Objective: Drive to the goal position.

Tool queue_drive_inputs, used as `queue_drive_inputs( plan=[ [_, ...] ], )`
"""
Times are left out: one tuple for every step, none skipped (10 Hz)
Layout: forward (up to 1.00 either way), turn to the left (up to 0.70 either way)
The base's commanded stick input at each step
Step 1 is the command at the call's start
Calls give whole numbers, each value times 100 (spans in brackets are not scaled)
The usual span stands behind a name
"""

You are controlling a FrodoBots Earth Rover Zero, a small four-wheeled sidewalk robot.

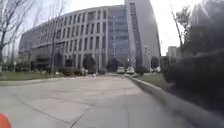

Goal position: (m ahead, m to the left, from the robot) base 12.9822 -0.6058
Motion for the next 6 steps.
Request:
queue_drive_inputs(
  plan=[
    [70, -18],
    [70, -35],
    [70, -35],
    [70, -35],
    [70, -35],
    [70, -25]
  ],
)
